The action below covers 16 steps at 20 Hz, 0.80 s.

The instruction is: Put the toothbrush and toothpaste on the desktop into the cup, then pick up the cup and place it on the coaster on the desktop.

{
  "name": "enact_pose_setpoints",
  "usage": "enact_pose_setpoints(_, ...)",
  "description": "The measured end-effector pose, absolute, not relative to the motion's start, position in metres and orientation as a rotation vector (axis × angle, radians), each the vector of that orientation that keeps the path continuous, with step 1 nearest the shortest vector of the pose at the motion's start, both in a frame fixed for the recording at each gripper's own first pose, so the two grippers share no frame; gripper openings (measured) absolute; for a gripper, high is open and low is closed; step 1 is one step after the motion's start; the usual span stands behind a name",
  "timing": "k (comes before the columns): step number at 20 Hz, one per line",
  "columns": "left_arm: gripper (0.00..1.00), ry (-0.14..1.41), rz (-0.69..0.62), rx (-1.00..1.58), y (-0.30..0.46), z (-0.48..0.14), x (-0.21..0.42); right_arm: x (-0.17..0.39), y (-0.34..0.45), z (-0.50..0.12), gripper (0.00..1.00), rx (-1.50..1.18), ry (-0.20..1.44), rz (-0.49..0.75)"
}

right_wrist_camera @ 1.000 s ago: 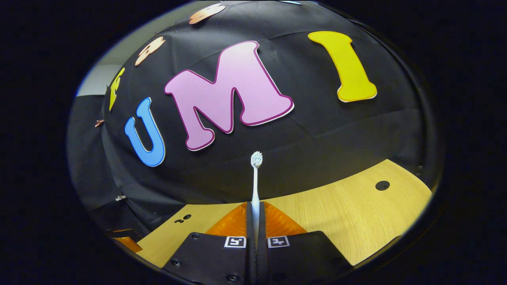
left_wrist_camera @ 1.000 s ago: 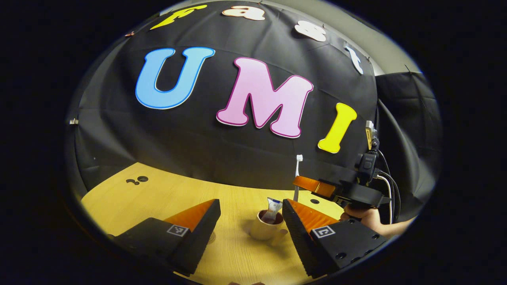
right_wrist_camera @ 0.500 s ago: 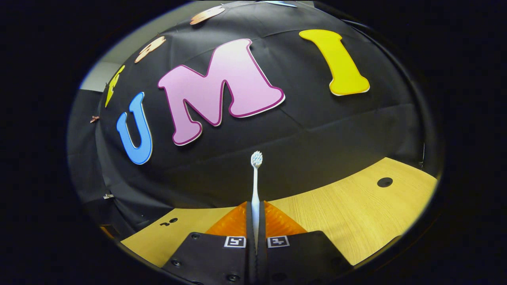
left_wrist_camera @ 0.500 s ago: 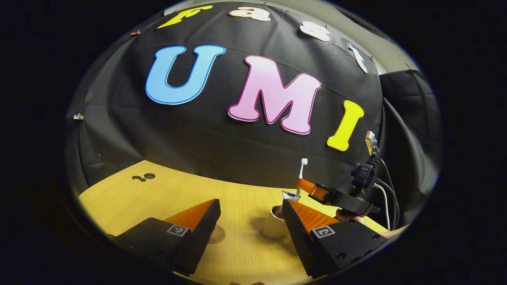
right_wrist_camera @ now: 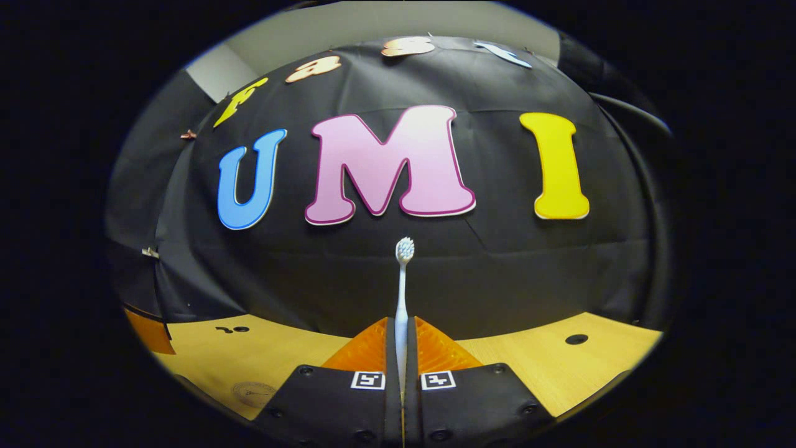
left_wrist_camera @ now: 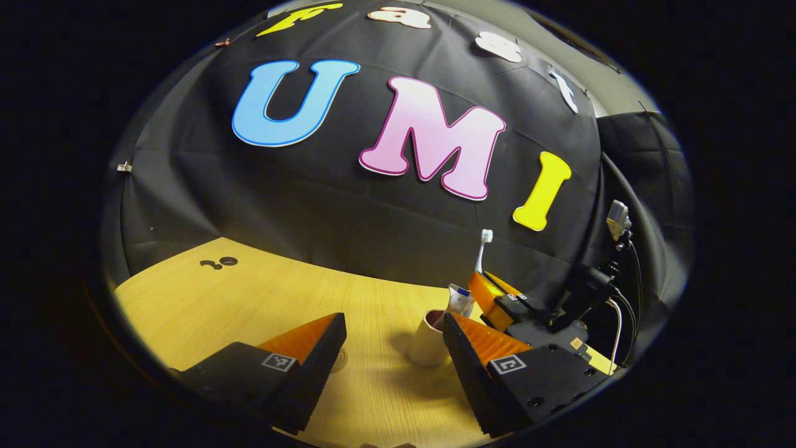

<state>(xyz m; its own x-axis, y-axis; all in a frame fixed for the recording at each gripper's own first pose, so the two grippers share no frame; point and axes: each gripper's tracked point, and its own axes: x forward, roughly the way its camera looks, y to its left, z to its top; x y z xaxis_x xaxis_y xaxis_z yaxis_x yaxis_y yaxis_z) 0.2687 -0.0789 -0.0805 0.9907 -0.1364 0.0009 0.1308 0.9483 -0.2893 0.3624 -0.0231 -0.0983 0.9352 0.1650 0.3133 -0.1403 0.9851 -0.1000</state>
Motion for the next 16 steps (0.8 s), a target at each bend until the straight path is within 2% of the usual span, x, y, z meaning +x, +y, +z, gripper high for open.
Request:
enact_pose_setpoints(3, 0.97, 0.027, -0.140, -0.298, -0.082, -0.085, 0.269, 0.359, -0.016, -0.099, 0.12, -0.111, -0.342, 0.179)
enact_pose_setpoints(4, 0.97, 0.029, -0.142, -0.299, -0.083, -0.085, 0.268, 0.359, -0.018, -0.099, 0.10, -0.102, -0.339, 0.176)
enact_pose_setpoints(5, 0.97, 0.029, -0.145, -0.296, -0.084, -0.086, 0.268, 0.359, -0.020, -0.100, 0.28, -0.085, -0.331, 0.173)
enact_pose_setpoints(6, 0.97, 0.031, -0.151, -0.292, -0.085, -0.086, 0.267, 0.358, -0.021, -0.100, 0.41, -0.071, -0.327, 0.176)
enact_pose_setpoints(7, 0.97, 0.032, -0.155, -0.287, -0.088, -0.086, 0.267, 0.358, -0.023, -0.100, 0.48, -0.068, -0.327, 0.171)
enact_pose_setpoints(16, 0.97, 0.034, -0.141, -0.317, -0.084, -0.076, 0.259, 0.303, -0.032, -0.075, 0.48, -0.067, -0.301, 0.191)
